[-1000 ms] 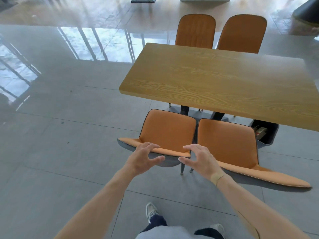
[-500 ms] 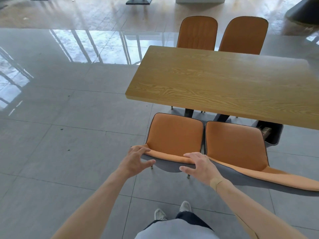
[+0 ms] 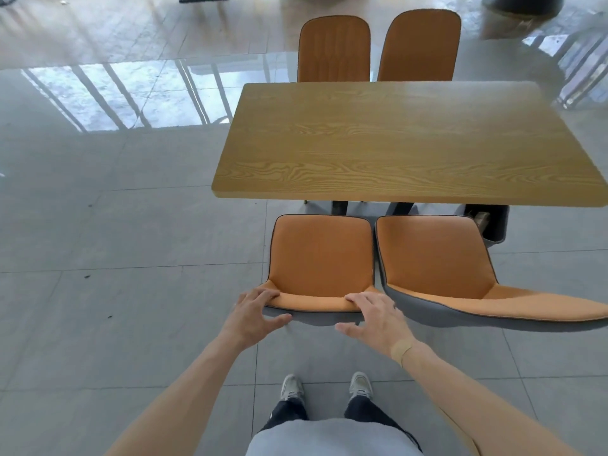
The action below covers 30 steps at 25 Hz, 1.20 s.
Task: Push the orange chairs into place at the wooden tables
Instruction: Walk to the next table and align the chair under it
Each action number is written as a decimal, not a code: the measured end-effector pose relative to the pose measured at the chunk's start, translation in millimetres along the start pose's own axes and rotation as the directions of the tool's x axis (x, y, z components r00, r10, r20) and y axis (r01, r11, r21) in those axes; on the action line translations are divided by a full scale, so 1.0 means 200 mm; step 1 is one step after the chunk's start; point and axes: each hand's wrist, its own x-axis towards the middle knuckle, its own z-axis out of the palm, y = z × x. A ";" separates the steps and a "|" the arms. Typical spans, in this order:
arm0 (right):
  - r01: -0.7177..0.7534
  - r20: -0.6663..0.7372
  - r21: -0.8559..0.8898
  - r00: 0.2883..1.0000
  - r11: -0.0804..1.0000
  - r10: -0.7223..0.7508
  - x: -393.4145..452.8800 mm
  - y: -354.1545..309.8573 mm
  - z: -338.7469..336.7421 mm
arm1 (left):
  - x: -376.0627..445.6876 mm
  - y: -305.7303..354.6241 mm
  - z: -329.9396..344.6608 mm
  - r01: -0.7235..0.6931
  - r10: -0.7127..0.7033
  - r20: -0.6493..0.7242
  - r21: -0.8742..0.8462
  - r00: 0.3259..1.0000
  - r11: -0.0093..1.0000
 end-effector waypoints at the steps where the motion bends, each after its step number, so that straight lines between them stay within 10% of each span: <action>1: -0.018 0.004 -0.026 1.000 1.000 0.018 0.01 -0.02 0.02 | 0.01 -0.01 0.00 -0.008 0.008 0.021 0.009 1.000 1.000; 8: -0.127 0.005 -0.021 0.992 0.992 0.127 0.06 -0.09 0.07 | 0.14 -0.09 -0.04 -0.051 0.049 0.205 0.006 0.978 0.999; 30: -0.007 0.045 -0.060 0.999 0.998 0.010 0.03 0.15 -0.02 | 0.01 0.08 0.14 -0.032 0.034 0.085 -0.030 0.996 0.999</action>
